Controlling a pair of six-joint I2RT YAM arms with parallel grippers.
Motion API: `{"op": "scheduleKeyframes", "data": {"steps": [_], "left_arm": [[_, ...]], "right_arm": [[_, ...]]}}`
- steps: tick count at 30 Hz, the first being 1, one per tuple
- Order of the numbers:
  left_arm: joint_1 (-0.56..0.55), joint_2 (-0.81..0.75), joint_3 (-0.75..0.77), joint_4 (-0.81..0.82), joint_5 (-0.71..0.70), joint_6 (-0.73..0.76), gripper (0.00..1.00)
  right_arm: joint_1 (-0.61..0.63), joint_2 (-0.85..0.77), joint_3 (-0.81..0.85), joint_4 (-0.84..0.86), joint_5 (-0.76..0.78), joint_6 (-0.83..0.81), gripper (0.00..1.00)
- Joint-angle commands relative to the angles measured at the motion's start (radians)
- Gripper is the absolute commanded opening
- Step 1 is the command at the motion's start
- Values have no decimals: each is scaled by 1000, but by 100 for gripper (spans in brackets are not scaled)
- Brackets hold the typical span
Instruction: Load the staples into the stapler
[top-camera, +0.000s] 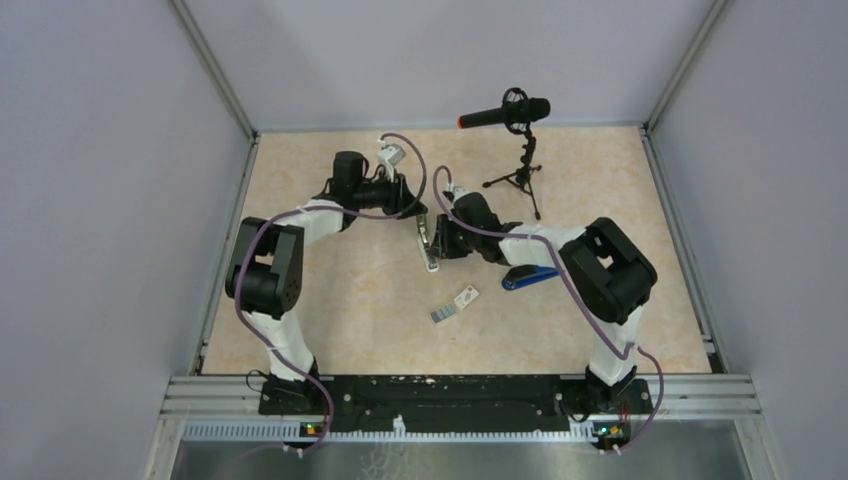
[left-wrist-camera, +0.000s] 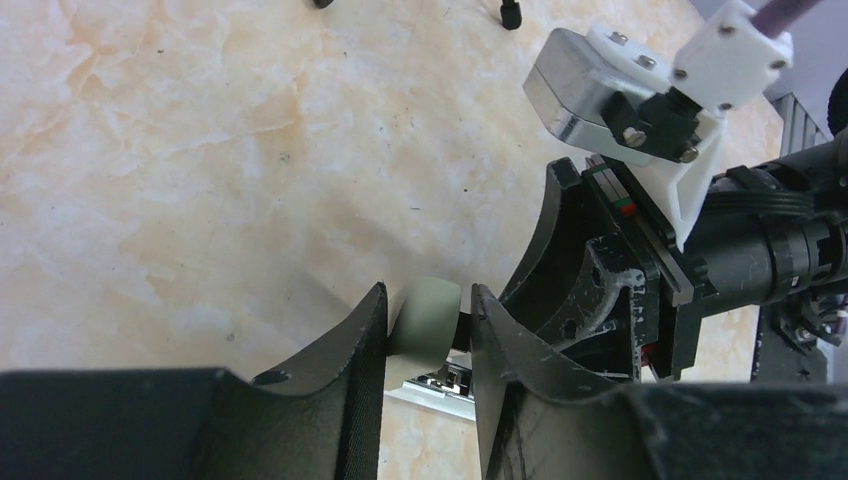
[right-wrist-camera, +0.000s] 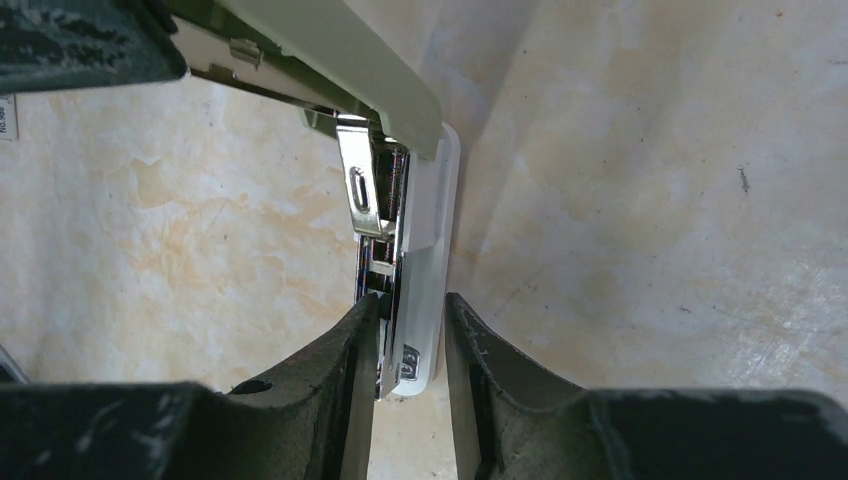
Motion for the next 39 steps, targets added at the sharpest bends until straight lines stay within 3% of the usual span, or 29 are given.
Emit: {"op": "scheduleKeyframes", "data": {"steps": [1, 8, 13, 22, 39], "left_arm": [[-37, -81, -46, 52, -2, 38, 33], [-85, -225, -228, 192, -110, 15, 21], [-152, -309, -317, 219, -249, 96, 19], [-249, -393, -397, 262, -516, 176, 17], [-359, -410, -437, 261, -706, 224, 16]], "right_arm": [[-18, 24, -8, -1, 2, -18, 30], [-29, 29, -10, 18, -26, -5, 30], [-30, 28, -14, 27, -36, 0, 30], [-42, -48, -27, 18, -40, -3, 33], [-68, -231, -116, 66, -41, 26, 36]]}}
